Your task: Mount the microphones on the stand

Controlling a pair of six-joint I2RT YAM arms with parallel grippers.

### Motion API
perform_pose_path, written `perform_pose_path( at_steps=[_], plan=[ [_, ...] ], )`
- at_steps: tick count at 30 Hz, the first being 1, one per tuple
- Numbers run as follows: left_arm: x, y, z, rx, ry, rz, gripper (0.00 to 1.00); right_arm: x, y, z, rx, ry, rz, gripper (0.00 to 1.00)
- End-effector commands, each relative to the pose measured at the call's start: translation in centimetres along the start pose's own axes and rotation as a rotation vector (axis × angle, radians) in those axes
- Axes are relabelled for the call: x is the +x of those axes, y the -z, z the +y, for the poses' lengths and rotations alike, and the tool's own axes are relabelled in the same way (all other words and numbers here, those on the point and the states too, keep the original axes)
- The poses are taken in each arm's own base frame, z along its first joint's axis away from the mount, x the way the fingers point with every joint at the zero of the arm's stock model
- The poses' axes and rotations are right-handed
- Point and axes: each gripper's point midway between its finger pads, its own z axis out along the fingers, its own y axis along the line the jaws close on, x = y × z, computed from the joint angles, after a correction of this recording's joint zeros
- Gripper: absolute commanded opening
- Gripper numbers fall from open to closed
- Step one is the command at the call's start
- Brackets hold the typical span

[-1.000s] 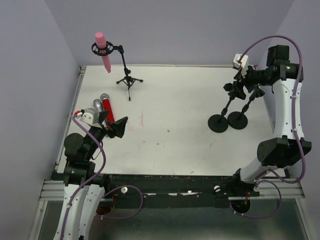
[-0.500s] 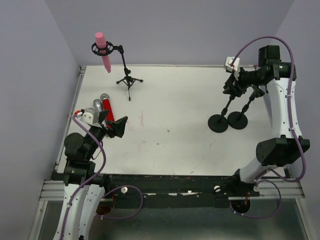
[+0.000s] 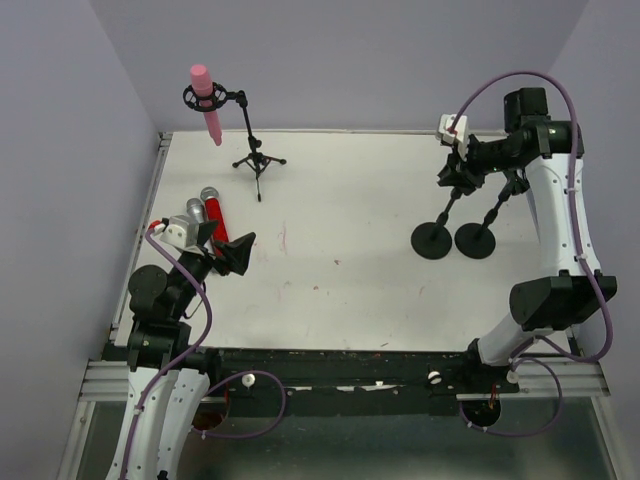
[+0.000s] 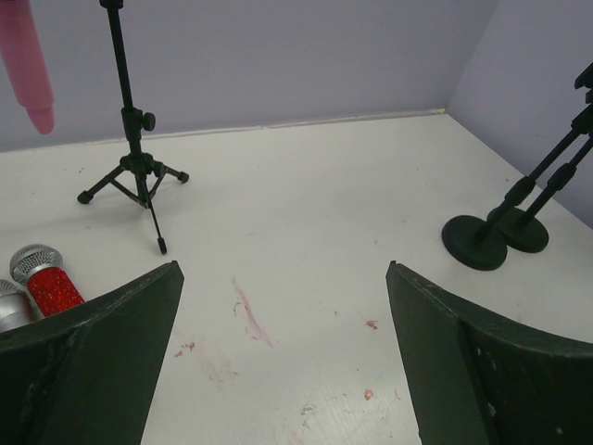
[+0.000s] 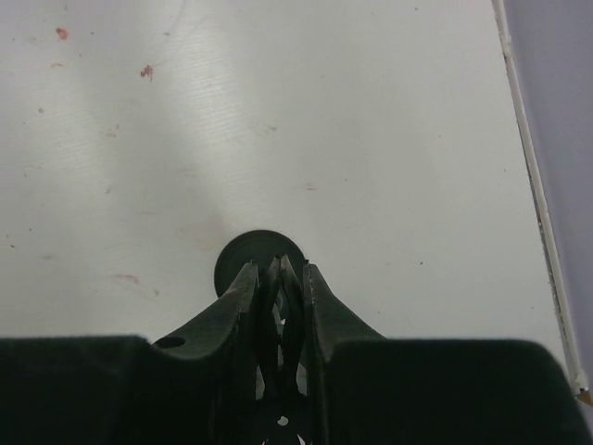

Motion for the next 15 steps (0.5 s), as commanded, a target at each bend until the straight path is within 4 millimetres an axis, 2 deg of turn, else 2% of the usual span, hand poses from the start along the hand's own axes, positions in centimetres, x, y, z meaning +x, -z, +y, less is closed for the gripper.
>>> perform_pose_path(
  at_steps=[1, 5, 7, 11, 15],
  plan=[
    [0.0, -0.1, 0.3, -0.017, -0.01, 0.002, 0.99, -4.1, -0.9, 1.8, -0.073, 0.04, -0.062, 0.07],
    [0.2, -0.2, 0.4, -0.017, -0.007, 0.008, 0.99, -8.4, -2.7, 2.8, -0.116, 0.084, -0.137, 0.06],
    [0.2, -0.2, 0.4, -0.019, -0.007, 0.009, 0.99, -10.2, -4.5, 3.7, -0.153, 0.112, -0.146, 0.06],
    [0.2, -0.1, 0.5, -0.022, -0.008, 0.01, 0.99, -12.5, -9.3, 5.8, -0.235, 0.162, -0.125, 0.06],
    [0.3, -0.1, 0.6, -0.026, -0.013, 0.012, 0.99, -14.4, -12.6, 8.1, -0.291, 0.218, -0.108, 0.07]
  ],
)
